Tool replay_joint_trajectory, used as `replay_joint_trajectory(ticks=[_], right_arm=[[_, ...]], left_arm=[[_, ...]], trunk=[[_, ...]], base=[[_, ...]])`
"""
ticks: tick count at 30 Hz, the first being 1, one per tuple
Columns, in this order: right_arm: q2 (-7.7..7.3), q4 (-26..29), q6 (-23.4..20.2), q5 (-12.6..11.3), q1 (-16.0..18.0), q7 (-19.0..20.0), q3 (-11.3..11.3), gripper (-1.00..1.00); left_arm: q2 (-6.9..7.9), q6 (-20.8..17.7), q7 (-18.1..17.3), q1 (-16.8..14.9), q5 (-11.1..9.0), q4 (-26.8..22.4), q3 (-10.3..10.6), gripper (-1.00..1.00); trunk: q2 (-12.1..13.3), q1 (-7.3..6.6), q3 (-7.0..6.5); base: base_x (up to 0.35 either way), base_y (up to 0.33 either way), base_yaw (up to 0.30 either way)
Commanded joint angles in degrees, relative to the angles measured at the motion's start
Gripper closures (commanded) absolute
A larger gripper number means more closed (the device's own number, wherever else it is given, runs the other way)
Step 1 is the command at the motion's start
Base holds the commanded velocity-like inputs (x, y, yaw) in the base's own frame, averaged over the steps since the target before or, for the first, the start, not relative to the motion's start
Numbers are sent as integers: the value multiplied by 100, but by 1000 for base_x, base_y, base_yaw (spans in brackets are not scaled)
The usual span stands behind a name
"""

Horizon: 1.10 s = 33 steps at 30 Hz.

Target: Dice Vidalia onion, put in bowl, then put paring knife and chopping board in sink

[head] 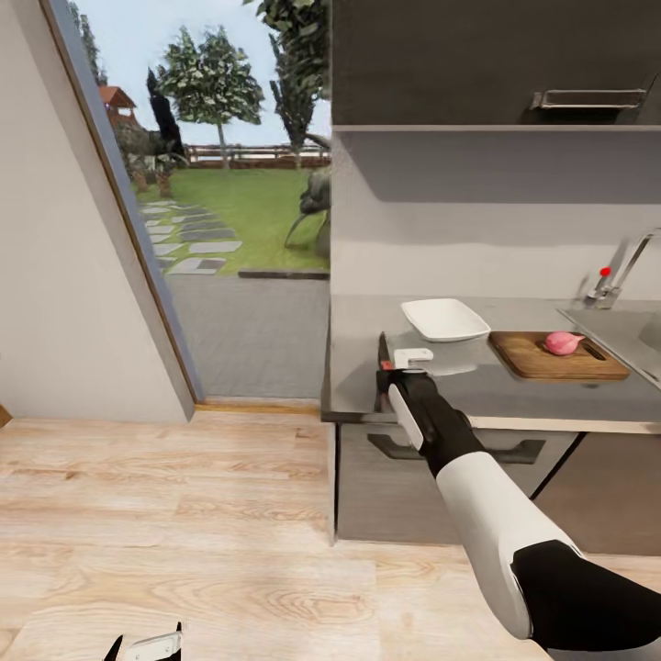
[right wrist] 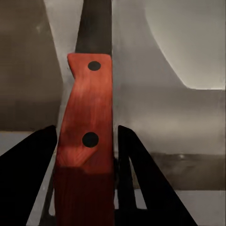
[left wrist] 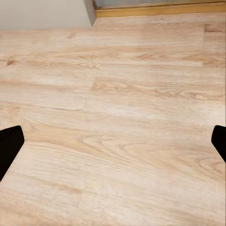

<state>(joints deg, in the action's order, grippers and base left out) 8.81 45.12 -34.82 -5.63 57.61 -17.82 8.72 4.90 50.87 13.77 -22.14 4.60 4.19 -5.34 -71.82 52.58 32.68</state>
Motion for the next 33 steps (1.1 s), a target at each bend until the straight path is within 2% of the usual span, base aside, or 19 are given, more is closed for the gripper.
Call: replay_joint_trajectory(ticks=[1, 6, 16, 20, 25, 29, 33], right_arm=[[-2, 10, -19, -61, 21, -55, 19, 100], [-2, 199, -113, -59, 143, -55, 24, 100], [-2, 934, -725, -47, 227, -69, 24, 100], [-2, 1428, -1169, -37, 295, -72, 24, 100], [-2, 2296, -1980, -35, 605, -83, 24, 100], [-2, 2618, -2130, -35, 669, -91, 24, 100], [-2, 2693, -2158, -35, 683, -97, 24, 100]], left_arm=[[2, 29, 10, -9, 50, 21, -46, -100], [2, 29, 11, -9, 50, 21, -40, -100], [2, 29, 9, -9, 50, 21, -39, -100], [2, 29, 10, -9, 50, 21, -39, -100], [-1, 29, 10, -9, 50, 23, -37, -100], [-6, 29, 10, -9, 50, 29, -37, -100], [-12, 27, 11, -9, 50, 28, -37, -100]], trunk=[[-4, 0, 6], [-4, 0, 6], [-4, 0, 6], [-4, 0, 6], [-4, 0, 6], [-4, 0, 6], [-4, 0, 6]], base=[[0, 252, 0], [0, 79, 0], [0, 4, 0], [0, 0, 0], [0, 0, 0], [-3, -57, 0], [-12, -250, 0]])
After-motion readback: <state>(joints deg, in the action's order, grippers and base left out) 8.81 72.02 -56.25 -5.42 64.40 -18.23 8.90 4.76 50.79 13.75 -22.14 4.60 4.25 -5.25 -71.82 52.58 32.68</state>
